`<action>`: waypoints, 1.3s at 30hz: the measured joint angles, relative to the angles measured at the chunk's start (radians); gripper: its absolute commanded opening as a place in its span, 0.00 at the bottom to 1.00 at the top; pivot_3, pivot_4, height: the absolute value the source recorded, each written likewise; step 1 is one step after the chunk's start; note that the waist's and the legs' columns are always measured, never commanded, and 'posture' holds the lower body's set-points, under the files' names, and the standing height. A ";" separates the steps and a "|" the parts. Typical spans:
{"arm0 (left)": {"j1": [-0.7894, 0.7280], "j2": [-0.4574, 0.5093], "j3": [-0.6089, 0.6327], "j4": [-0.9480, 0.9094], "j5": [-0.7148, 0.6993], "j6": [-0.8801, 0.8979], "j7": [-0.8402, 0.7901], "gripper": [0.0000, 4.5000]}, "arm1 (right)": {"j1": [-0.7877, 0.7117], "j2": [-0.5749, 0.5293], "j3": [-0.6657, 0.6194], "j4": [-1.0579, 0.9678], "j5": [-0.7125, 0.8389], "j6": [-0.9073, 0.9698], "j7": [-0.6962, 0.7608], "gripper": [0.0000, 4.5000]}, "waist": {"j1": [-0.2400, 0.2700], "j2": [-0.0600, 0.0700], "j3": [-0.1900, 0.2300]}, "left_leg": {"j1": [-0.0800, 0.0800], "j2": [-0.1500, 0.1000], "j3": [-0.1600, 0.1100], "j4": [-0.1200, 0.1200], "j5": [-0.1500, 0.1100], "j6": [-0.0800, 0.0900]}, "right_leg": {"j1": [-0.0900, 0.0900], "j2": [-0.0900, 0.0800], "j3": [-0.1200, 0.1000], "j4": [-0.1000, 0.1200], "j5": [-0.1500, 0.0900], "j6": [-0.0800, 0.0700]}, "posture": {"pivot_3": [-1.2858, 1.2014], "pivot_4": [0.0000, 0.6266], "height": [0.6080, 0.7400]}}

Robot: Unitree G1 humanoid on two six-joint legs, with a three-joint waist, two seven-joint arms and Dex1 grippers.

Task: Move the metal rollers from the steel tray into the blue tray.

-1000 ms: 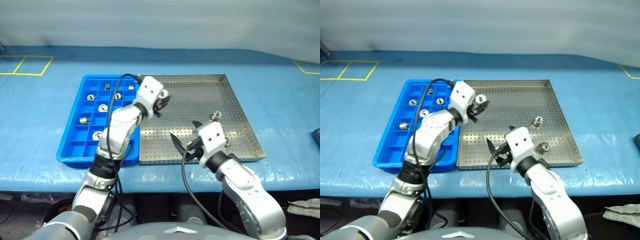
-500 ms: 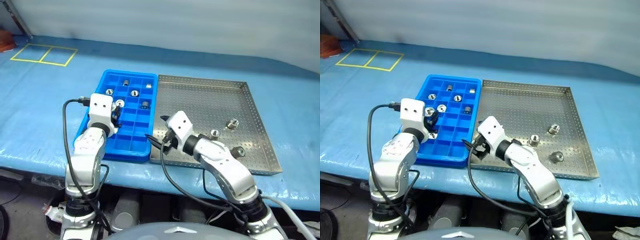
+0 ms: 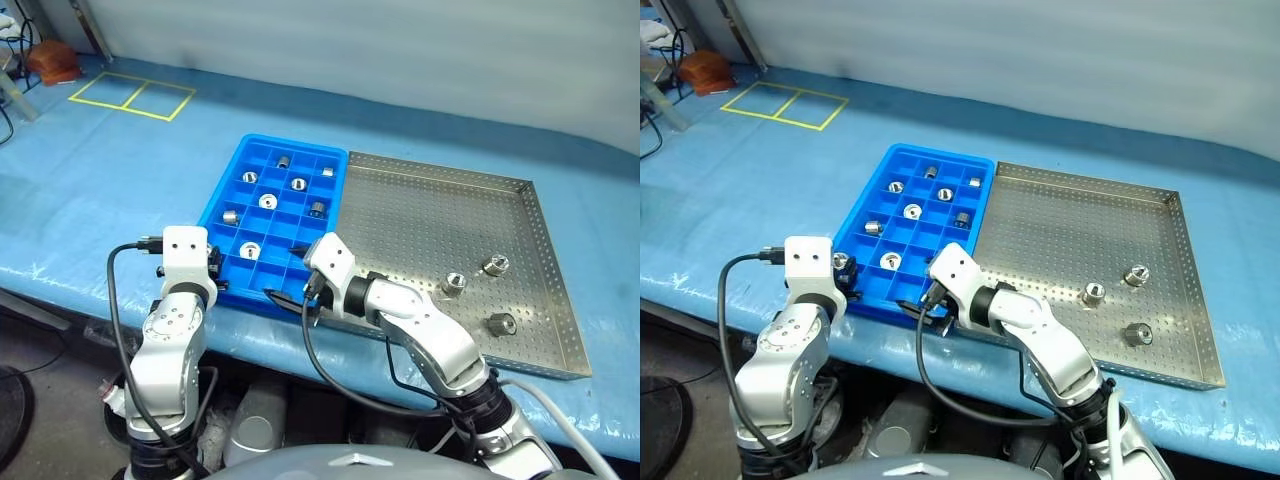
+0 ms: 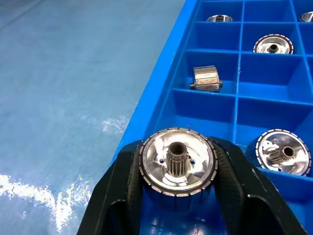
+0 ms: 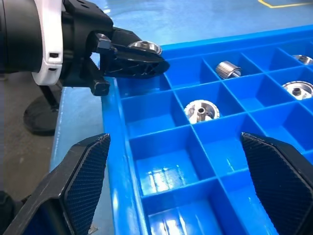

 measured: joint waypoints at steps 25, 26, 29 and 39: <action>-0.556 0.114 -0.371 0.656 -0.201 -0.337 -0.549 0.99 | 0.475 -0.068 -0.295 -0.432 -0.051 0.144 -0.301 1.00 | -0.114 -0.001 -0.001 | -0.008 -0.001 0.008 0.003 0.001 0.008 | 0.000 -0.002 0.000 0.000 0.000 -0.001 | 0.49 0.24 1.00; -0.573 0.094 -0.395 0.695 -0.201 -0.356 -0.563 0.99 | 0.498 -0.061 -0.302 -0.445 -0.057 0.145 -0.316 1.00 | -0.137 -0.001 -0.001 | -0.008 -0.001 0.008 0.003 0.001 0.008 | 0.000 -0.002 0.000 0.000 0.000 -0.001 | 0.48 0.24 1.00; -0.643 0.021 -0.453 0.854 -0.193 -0.428 -0.595 0.99 | 0.569 -0.041 -0.316 -0.491 -0.067 0.147 -0.363 1.00 | -0.210 0.000 -0.001 | -0.006 0.000 0.008 0.004 0.001 0.009 | 0.001 -0.001 0.002 0.001 0.000 -0.001 | 0.46 0.24 1.00; -0.756 -0.125 -0.474 1.246 -0.123 -0.605 -0.561 0.99 | 0.639 0.003 -0.313 -0.541 -0.101 0.144 -0.443 1.00 | -0.308 0.000 -0.001 | 0.001 0.000 0.006 0.004 0.001 0.009 | 0.003 -0.003 0.005 0.003 0.000 0.000 | 0.44 0.24 1.00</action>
